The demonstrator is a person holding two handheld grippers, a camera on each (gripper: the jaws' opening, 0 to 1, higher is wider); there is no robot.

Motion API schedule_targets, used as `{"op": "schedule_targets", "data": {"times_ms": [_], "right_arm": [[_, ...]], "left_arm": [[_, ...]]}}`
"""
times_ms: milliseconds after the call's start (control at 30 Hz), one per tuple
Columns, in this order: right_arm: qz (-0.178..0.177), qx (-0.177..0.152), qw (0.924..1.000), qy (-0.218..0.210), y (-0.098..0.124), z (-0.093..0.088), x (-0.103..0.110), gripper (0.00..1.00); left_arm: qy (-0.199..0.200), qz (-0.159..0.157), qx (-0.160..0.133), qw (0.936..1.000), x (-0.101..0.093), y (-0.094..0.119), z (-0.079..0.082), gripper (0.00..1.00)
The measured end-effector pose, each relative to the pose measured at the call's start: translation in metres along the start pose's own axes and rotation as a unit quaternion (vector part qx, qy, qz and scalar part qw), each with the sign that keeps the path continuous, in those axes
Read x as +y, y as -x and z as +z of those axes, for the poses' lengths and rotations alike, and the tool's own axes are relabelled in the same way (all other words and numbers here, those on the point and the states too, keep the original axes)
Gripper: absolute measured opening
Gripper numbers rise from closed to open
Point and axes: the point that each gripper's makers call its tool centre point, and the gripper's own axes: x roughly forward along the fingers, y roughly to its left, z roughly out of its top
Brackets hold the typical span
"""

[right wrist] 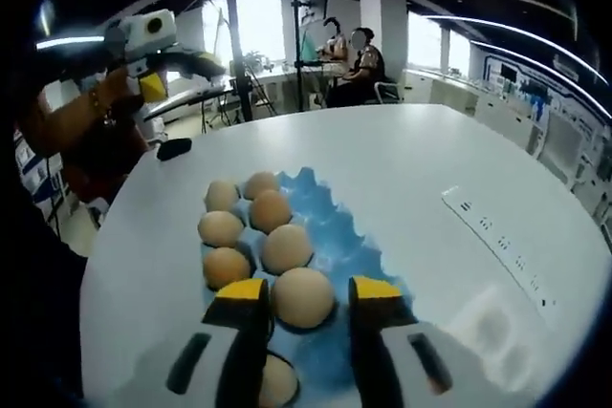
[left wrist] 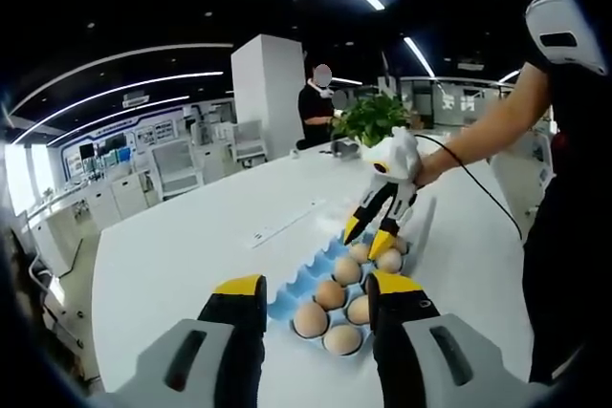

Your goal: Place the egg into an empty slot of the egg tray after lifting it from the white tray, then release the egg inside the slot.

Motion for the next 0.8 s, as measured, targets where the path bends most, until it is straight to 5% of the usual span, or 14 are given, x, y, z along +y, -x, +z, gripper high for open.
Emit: {"op": "schedule_targets", "data": {"times_ms": [800], "right_arm": [[-0.049,-0.017,0.9986,-0.011,0.047,-0.019,-0.013,0.31]], "left_arm": [[-0.002,-0.002,0.0,1.0,-0.001,-0.003,0.002,0.43]]}}
